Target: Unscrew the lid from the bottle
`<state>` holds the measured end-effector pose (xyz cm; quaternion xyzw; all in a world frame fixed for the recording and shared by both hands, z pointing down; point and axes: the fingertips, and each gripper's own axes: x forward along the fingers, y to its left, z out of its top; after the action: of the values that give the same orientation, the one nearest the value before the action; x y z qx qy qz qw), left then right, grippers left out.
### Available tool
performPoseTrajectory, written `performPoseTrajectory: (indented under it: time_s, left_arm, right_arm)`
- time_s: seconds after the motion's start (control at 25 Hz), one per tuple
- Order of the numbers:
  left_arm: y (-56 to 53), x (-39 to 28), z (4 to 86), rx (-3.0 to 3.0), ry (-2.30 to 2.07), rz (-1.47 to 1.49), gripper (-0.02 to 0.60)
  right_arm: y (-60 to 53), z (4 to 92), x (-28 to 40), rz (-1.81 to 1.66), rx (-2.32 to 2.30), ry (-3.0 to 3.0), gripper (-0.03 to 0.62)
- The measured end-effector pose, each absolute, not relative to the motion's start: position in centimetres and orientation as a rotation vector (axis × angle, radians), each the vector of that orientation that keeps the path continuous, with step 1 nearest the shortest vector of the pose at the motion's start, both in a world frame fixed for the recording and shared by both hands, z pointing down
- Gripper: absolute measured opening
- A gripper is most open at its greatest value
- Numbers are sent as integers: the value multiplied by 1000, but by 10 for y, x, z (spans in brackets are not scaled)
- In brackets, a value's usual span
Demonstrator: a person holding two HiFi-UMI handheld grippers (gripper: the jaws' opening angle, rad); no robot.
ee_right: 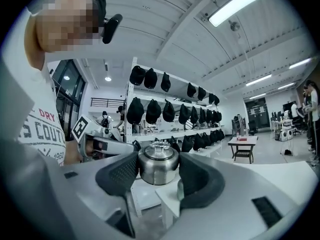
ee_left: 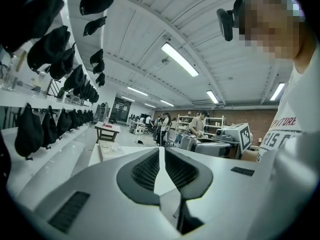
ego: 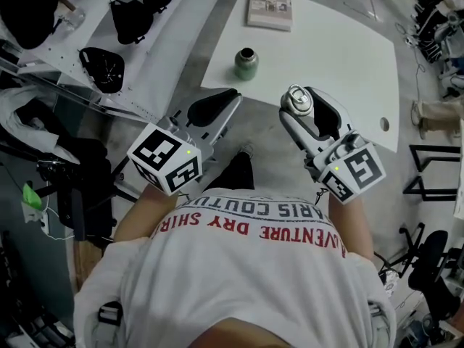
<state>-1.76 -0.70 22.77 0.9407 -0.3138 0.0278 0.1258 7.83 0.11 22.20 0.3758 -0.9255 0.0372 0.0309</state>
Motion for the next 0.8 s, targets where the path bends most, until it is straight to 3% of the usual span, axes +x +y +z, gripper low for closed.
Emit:
performPoseTrajectory:
  time_s: [0.8]
  left_arm:
    - [-8, -22, 237, 2711, -950, 92, 54]
  right_arm:
    - [2, 227, 76, 133, 1163, -2848, 256]
